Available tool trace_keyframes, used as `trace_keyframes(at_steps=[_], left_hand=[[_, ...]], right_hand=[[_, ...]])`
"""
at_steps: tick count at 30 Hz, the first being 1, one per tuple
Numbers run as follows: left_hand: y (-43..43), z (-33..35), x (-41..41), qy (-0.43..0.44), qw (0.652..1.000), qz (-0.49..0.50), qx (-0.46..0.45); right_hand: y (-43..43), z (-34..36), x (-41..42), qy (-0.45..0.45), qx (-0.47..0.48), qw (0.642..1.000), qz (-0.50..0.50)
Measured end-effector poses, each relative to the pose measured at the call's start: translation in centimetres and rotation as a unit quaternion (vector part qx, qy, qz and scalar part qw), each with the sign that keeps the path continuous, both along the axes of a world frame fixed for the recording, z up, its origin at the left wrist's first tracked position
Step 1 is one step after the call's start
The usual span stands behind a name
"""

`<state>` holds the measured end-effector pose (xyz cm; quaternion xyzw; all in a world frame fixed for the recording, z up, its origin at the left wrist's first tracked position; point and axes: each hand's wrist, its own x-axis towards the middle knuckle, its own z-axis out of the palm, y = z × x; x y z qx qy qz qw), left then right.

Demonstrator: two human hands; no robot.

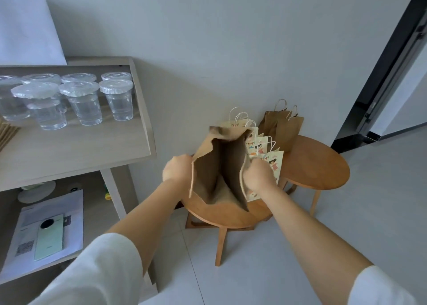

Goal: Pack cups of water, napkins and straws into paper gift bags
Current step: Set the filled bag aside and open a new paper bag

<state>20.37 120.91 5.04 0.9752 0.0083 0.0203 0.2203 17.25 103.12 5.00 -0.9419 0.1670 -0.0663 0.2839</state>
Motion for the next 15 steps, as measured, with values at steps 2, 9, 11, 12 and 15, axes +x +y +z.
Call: trace_keyframes(at_steps=[2,9,11,12,15], left_hand=[[1.6,-1.3,0.9,0.03,0.999,0.036,0.023],[-0.1,-5.1,3.1,0.106,0.993,0.013,-0.041],[-1.3,-5.6,4.1,0.145,0.988,0.009,-0.056],[-1.8,-5.9,4.9,0.168,0.984,0.008,-0.061],[-3.5,-7.3,7.4,0.215,0.974,0.004,-0.073]], right_hand=[[-1.7,-0.5,0.0,0.038,-0.017,0.998,-0.045],[-2.0,-3.3,1.8,0.102,-0.019,0.994,-0.028],[-2.3,-4.1,3.0,0.122,0.014,0.992,-0.019],[-2.6,-4.6,3.8,0.13,0.036,0.991,-0.02],[-3.9,-6.5,6.8,0.155,0.097,0.983,-0.024]])
